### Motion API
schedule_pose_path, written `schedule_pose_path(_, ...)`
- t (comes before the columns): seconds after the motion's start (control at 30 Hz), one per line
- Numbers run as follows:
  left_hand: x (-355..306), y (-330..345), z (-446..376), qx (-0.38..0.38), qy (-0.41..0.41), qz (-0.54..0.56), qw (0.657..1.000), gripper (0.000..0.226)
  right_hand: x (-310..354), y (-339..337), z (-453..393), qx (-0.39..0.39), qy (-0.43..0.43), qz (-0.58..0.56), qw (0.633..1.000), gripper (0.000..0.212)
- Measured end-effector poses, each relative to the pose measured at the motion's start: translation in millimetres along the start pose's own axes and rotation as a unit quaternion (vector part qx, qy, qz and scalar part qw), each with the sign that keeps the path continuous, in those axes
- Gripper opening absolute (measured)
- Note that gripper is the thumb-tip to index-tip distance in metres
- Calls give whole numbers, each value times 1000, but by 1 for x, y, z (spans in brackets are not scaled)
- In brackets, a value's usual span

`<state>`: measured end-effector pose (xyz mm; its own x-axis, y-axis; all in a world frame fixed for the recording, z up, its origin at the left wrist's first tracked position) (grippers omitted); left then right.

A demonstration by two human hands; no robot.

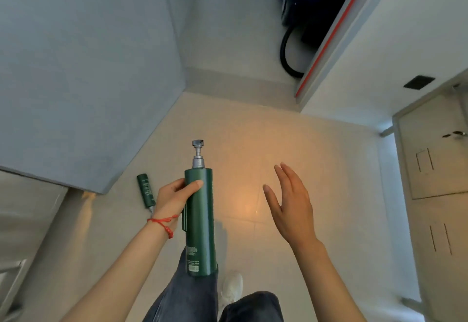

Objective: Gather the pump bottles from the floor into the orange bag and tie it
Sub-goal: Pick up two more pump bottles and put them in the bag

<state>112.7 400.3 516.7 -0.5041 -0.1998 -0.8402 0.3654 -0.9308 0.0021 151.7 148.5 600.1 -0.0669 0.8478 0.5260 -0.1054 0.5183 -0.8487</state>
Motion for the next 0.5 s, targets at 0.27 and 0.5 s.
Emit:
schedule_pose_path(0.27,-68,-45,-96,-66,4,32,997,11,80,21,-135,41,-79,26,996,51)
schedule_pose_path(0.5,-116,-87,-159,-120,-10,83,989,17,166,45,-234,80,-157,52,983,50)
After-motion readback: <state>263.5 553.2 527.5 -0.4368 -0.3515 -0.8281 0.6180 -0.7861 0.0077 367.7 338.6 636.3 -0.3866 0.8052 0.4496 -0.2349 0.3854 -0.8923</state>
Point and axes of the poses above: each hand's wrist, its own z-axis away from the middle knuckle, its own y-axis out of the palm, x = y × z, the point moved 10 cm from there along -z, towards the middle knuckle, and after that the axes turned 1 degree about y, right-handed, at the moved point
